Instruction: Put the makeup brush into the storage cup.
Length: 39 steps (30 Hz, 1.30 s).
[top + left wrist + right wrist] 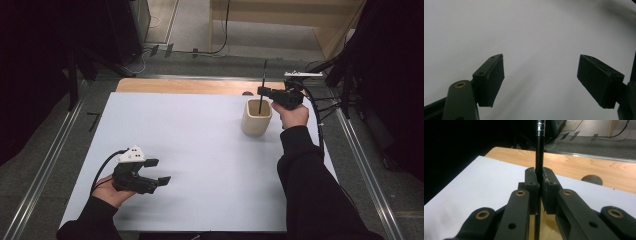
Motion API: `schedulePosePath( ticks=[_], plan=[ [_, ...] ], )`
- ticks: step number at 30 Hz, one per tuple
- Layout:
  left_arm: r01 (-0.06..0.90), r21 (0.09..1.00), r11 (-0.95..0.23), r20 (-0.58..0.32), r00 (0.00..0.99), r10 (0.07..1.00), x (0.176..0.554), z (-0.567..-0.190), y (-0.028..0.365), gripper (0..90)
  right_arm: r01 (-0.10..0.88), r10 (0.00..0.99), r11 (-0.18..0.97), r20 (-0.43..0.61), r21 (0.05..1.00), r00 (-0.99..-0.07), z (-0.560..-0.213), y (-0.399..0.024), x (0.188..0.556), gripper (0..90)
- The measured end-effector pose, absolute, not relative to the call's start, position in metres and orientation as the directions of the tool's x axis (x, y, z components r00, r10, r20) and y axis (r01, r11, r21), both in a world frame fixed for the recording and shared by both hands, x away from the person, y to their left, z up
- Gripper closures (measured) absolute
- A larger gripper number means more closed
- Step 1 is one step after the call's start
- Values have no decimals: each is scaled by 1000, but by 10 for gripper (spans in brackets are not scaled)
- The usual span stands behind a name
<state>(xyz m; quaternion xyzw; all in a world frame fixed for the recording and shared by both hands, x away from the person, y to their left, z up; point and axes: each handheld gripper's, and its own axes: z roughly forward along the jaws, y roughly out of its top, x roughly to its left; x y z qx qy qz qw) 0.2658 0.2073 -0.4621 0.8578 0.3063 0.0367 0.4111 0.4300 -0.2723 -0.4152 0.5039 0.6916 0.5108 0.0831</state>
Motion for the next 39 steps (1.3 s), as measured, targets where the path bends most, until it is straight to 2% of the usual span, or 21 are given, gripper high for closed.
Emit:
schedulePosePath(
  ticks=[23, 37, 39],
  plan=[
    [497, 727, -473, -191, 809, 556, 266, -462, 207, 225, 622, 767, -29, 417, 782, -488, -436, -269, 415, 857],
    [497, 727, -474, -190, 809, 556, 266, -462, 207, 225, 624, 783, -11, 395, 782, -481, -435, -270, 413, 858],
    [497, 727, -474, -190, 809, 556, 266, -462, 207, 225, 615, 786, 3, 379, 788, -489, -433, -270, 411, 818]
  ],
)
